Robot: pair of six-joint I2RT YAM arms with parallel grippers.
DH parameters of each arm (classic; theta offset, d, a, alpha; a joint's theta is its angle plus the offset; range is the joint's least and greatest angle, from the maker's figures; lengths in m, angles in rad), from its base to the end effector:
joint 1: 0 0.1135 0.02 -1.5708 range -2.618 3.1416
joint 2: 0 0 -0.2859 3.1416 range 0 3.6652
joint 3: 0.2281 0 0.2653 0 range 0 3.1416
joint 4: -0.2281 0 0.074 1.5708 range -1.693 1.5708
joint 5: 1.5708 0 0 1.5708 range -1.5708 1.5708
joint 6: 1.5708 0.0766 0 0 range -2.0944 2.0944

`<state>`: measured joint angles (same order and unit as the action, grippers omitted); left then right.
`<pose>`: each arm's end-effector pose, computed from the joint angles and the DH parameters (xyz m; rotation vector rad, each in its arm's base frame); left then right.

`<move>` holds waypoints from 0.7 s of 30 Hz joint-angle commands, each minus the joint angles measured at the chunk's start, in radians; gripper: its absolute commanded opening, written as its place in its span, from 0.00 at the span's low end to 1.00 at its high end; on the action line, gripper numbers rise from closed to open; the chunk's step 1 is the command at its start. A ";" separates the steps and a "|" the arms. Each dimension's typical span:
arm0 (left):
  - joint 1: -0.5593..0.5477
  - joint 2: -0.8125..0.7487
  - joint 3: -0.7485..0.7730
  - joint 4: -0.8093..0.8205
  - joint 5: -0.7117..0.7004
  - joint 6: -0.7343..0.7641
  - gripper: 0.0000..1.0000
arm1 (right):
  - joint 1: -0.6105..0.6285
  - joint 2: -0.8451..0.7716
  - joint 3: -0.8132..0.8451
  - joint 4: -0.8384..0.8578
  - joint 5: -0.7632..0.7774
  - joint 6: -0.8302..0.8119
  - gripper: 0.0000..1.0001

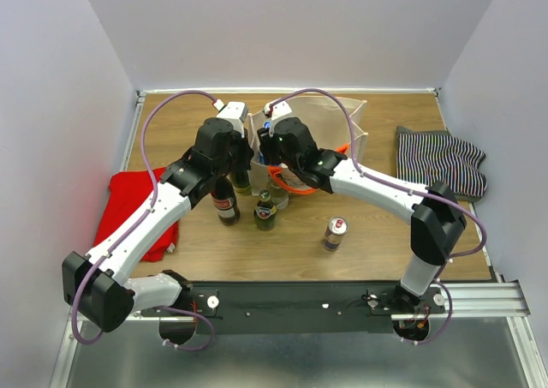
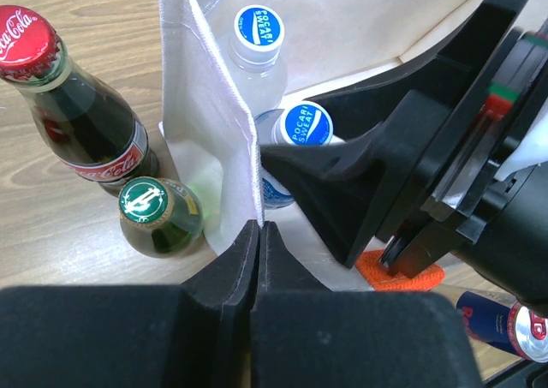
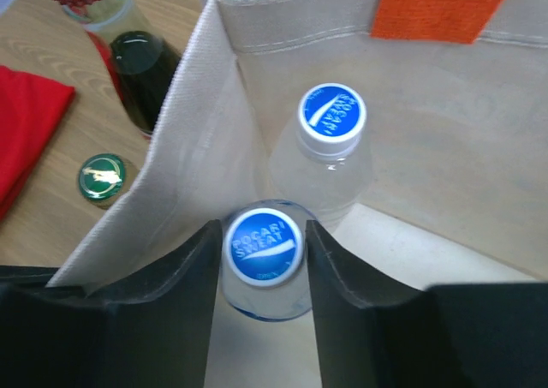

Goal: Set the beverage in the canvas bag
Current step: Place the drink in the canvas bag.

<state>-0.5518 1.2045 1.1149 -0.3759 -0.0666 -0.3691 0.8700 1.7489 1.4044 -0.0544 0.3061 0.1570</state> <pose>0.2707 -0.1607 0.3495 0.1467 2.0682 -0.5063 0.3205 0.3441 0.3070 -0.4956 1.9055 0.3754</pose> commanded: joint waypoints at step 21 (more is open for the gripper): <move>0.001 0.009 -0.003 0.000 -0.006 -0.002 0.07 | 0.003 -0.118 0.030 0.008 0.057 0.027 0.69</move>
<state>-0.5518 1.2060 1.1149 -0.3752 -0.0662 -0.3691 0.8692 1.6901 1.4044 -0.0540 0.3283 0.1864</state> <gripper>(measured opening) 0.071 0.689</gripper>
